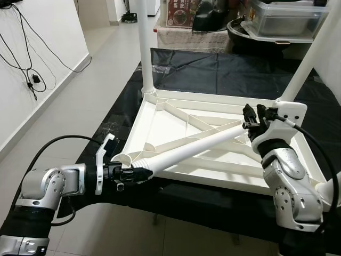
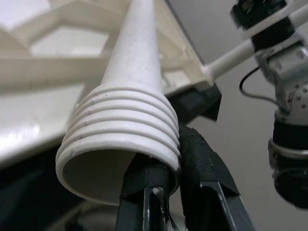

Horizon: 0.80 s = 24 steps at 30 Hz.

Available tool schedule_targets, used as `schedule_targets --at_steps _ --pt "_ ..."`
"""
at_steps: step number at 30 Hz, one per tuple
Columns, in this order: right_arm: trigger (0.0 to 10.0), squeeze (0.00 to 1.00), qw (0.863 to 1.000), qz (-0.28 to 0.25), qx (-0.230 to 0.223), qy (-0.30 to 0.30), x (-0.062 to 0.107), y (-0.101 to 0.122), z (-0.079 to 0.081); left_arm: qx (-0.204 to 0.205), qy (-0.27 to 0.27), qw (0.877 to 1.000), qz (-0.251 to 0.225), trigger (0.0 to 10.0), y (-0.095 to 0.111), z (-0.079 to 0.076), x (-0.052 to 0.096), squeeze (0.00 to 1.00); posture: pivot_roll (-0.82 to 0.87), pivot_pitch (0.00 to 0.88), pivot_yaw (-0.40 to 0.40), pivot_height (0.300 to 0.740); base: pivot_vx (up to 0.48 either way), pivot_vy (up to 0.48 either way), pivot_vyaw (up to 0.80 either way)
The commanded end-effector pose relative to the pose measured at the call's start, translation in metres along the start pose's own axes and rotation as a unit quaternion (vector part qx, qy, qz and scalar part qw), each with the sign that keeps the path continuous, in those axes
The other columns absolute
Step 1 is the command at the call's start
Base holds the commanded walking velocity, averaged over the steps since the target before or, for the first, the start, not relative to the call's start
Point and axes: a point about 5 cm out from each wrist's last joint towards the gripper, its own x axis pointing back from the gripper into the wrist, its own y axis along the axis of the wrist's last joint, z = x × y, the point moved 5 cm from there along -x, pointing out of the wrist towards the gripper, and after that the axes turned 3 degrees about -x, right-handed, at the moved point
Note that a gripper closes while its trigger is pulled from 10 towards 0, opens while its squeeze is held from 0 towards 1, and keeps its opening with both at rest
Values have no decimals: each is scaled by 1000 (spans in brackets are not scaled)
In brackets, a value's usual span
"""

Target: Building children table

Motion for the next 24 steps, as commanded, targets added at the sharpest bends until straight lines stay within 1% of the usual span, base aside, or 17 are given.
schedule_targets --at_steps 1,3,5,6,8,9,10,11,13,15,16,18,19,20,22,23,24 --pt "10000 0 1000 1 -16 -2 -1 1 0 -14 0 1000 -15 0 8 -2 0 0 149 71 -79 740 0 0 0" --pt "10000 0 997 2 -74 2 -2 -1 3 -39 -13 998 -51 0 22 -12 -6 0 152 57 -84 740 0 0 0" --pt "10000 0 997 2 -74 2 -2 -1 3 -39 -13 998 -51 0 22 -12 -6 0 152 57 -84 740 0 0 0" --pt "10000 0 995 2 -100 5 -2 -2 5 -49 -17 997 -65 0 28 -15 -8 0 152 57 -84 740 0 0 0" --pt "10000 0 995 2 -100 5 -2 -2 5 -49 -17 997 -65 0 28 -15 -8 0 152 57 -84 740 0 0 0" --pt "10000 1000 990 5 -143 14 -3 -4 8 -57 -21 994 -86 0 35 -20 -11 0 151 40 -87 740 0 0 0" --pt "10000 1000 982 11 -185 23 -3 -7 12 -72 -20 991 -108 0 43 -25 -16 0 150 27 -94 740 0 0 0" --pt "10000 1000 982 11 -185 23 -3 -7 12 -72 -20 991 -108 0 43 -25 -16 0 150 27 -94 740 0 0 0" --pt "10000 1000 971 29 -234 32 -3 -13 15 -92 -14 986 -138 0 53 -32 -22 0 149 15 -96 740 0 0 0" --pt "10000 1000 968 35 -246 34 -3 -15 16 -97 -12 985 -144 0 55 -33 -23 0 149 15 -96 740 0 0 0" --pt "10000 0 959 45 -276 42 -3 -18 18 -96 -5 983 -159 0 57 -32 -24 0 145 0 -100 740 0 0 0" --pt "10000 0 959 45 -276 42 -3 -18 18 -96 -5 983 -159 0 57 -32 -24 0 145 0 -100 740 0 0 0" --pt "10000 0 940 52 -333 54 -1 -20 21 -95 5 979 -178 0 61 -29 -25 0 142 0 -104 740 0 0 0" --pt "10000 0 940 52 -333 54 -1 -20 21 -95 5 979 -178 0 61 -29 -25 0 142 0 -104 740 0 0 0" --pt "10000 0 923 50 -377 63 0 -18 24 -99 9 977 -188 0 63 -28 -26 0 140 0 -101 740 0 0 0" --pt "10000 0 923 50 -377 63 0 -18 24 -99 9 977 -188 0 63 -28 -26 0 140 0 -101 740 0 0 0" --pt "10000 0 914 48 -397 66 1 -16 24 -101 13 976 -192 0 64 -28 -27 0 138 0 -103 740 0 0 0"
